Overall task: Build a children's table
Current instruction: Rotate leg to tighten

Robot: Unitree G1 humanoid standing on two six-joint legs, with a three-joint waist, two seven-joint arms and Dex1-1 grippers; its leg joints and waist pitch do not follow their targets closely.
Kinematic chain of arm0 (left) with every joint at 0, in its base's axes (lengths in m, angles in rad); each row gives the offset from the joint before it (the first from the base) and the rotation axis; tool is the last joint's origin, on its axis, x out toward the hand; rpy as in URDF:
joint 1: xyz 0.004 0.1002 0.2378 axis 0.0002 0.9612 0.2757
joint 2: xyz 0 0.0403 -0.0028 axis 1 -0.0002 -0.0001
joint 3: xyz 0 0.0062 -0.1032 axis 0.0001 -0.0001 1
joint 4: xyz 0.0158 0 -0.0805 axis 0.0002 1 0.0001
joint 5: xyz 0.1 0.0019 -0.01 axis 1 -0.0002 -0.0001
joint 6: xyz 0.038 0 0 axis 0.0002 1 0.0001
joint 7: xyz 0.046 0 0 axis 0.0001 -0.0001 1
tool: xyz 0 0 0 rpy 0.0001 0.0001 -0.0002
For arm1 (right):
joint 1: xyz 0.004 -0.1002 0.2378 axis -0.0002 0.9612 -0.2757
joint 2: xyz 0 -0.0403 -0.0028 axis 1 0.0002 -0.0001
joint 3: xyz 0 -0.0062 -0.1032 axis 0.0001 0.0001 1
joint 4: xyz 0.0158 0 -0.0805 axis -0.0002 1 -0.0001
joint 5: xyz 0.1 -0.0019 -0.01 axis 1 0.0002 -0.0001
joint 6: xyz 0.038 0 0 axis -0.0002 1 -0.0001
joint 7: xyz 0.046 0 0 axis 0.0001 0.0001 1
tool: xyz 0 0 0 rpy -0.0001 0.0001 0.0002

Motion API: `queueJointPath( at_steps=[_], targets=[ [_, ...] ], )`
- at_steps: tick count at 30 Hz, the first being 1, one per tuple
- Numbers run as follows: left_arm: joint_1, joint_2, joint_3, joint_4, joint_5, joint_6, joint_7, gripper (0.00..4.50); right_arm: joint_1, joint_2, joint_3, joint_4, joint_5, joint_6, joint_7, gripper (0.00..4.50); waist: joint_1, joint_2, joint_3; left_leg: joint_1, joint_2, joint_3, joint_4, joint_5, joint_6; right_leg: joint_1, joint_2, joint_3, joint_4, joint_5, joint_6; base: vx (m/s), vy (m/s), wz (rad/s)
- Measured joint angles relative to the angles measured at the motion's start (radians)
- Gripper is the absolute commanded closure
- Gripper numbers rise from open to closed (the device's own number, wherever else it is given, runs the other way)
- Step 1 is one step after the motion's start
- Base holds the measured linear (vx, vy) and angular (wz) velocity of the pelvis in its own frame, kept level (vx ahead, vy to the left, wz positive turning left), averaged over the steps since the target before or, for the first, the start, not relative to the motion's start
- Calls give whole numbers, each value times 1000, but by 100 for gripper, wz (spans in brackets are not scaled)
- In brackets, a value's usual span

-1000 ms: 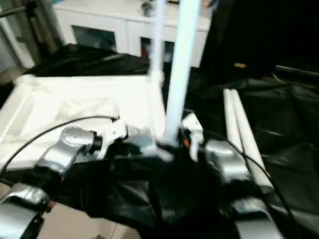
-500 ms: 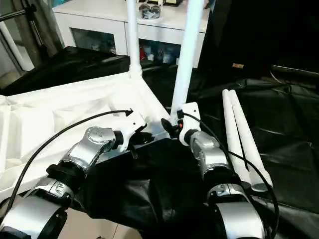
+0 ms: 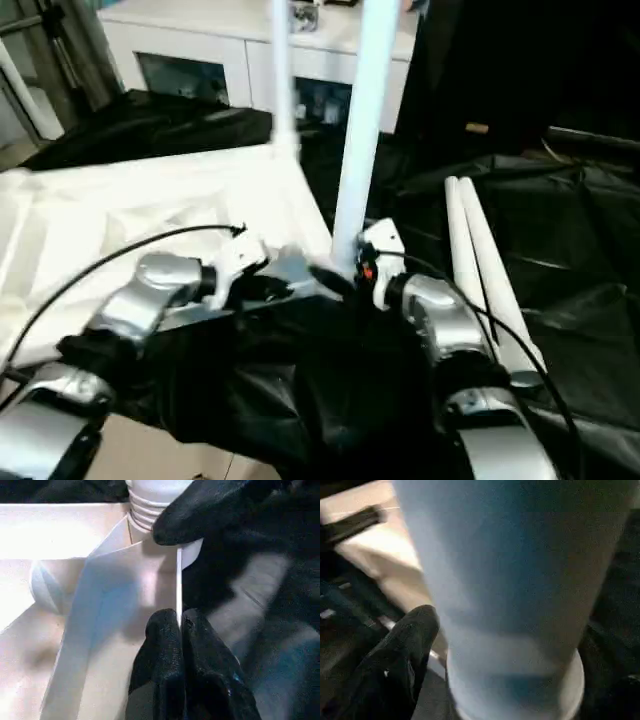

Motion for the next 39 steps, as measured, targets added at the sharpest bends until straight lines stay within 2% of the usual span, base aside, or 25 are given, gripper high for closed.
queueJointPath(
  at_steps=[11, 14, 19, 26, 33, 34, 39],
  targets=[
    [12, 60, -18, -15, -30, -45, -156, 450, 50, -68, 50, -97, 20, 71, 228, 136, 18, -6, 4, 0, 0, 0, 0, 0, 0, 0, 0, 0, 0, 0, 0, 0, 0, 0],
    [13, 62, -18, -15, -32, -47, -162, 450, 55, -68, 50, -110, 21, 83, 234, 168, 21, -6, 4, 0, 0, 0, 0, 0, 0, 0, 0, 0, 0, 0, 0, 0, 0, 0],
    [13, 60, -16, -14, -31, -46, -153, 450, 56, -65, 48, -111, 20, 83, 220, 175, 21, -6, 4, 1, 0, 0, 0, 0, 0, 0, 0, 0, 0, 0, 0, 0, 0, 0],
    [-9, -11, 15, 28, -2, 2, 47, 450, -19, 15, 1, 12, -22, 47, -114, 177, 0, -8, 4, 4, -1, 0, 4, 1, 0, 3, -1, 2, 1, -1, 4, 0, 0, 0],
    [-45, -124, 31, 68, 36, 78, 273, 450, -93, 113, -73, 109, -34, 53, -511, 178, -3, -2, 1, 4, -1, 0, 3, 0, 0, 4, -1, 2, 1, -1, 4, 0, 0, 0],
    [-46, -137, 34, 67, 37, 89, 290, 450, -95, 118, -80, 117, -39, 43, -536, 122, -2, 0, -1, 4, -1, 0, 3, 0, 0, 3, -1, 2, 1, -1, 4, 0, 0, 0],
    [-46, -140, 34, 66, 37, 93, 293, 450, -95, 125, -80, 123, -47, 25, -533, 73, -2, 2, -3, 3, -1, 0, 2, 0, 0, 3, -1, 2, 1, 1, 1, 0, 0, 0]
  ],
)
